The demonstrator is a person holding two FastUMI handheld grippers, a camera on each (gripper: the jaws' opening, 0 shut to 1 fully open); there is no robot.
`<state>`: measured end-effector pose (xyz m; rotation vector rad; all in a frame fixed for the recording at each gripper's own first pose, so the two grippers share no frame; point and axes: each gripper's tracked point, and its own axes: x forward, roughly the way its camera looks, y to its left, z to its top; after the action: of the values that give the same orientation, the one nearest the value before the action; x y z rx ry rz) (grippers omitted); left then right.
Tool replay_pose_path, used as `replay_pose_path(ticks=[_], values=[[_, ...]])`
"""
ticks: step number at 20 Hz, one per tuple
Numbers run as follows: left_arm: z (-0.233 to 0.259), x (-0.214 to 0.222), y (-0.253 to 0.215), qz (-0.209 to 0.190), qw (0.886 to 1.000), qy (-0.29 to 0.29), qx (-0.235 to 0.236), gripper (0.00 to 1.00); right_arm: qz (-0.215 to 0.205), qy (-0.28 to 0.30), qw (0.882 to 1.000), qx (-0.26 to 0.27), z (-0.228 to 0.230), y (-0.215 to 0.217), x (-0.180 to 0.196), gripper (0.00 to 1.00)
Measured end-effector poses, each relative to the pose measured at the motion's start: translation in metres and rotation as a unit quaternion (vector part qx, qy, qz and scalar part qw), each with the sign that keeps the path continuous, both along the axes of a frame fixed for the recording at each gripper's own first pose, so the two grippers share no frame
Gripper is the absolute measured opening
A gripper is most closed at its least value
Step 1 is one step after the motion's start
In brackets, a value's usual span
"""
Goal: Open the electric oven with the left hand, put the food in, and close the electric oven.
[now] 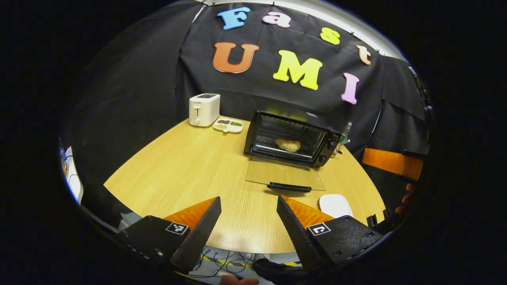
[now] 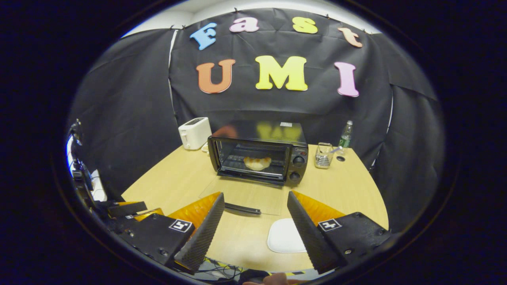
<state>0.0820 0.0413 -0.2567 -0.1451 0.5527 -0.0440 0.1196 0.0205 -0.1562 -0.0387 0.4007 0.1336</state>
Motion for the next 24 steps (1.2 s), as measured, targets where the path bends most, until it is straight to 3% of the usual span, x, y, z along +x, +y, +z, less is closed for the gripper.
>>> replay_pose_path(ticks=[1,2,3,12,13,14,16,24], values=[[-0.01,0.004,-0.002,-0.001,1.0,0.01,-0.001,0.95,-0.002,0.0,1.0,-0.002,-0.002,-0.004,0.0,0.97],[-0.02,0.008,-0.004,-0.001,1.0,0.021,-0.003,0.84,-0.002,0.003,1.0,-0.003,-0.003,-0.007,-0.001,0.97],[-0.029,0.012,-0.006,-0.002,1.0,0.028,-0.005,0.95,-0.004,0.006,1.0,-0.004,-0.007,-0.012,-0.001,0.97],[-0.103,0.04,-0.061,-0.057,0.993,0.102,0.001,0.95,-0.068,0.019,0.997,0.016,-0.024,-0.058,0.0,1.0],[-0.107,0.045,-0.069,-0.067,0.992,0.105,0.007,1.0,-0.078,0.02,0.997,0.015,-0.025,-0.066,-0.001,1.0],[-0.112,0.051,-0.076,-0.076,0.991,0.106,0.013,0.95,-0.087,0.021,0.996,0.015,-0.026,-0.074,-0.003,1.0],[-0.117,0.062,-0.086,-0.087,0.991,0.103,0.017,0.95,-0.104,0.029,0.994,0.017,-0.031,-0.087,-0.009,0.99],[-0.129,0.102,-0.112,-0.069,0.992,0.1,0.036,0.95,-0.133,0.038,0.99,0.006,-0.037,-0.131,-0.02,0.98]])
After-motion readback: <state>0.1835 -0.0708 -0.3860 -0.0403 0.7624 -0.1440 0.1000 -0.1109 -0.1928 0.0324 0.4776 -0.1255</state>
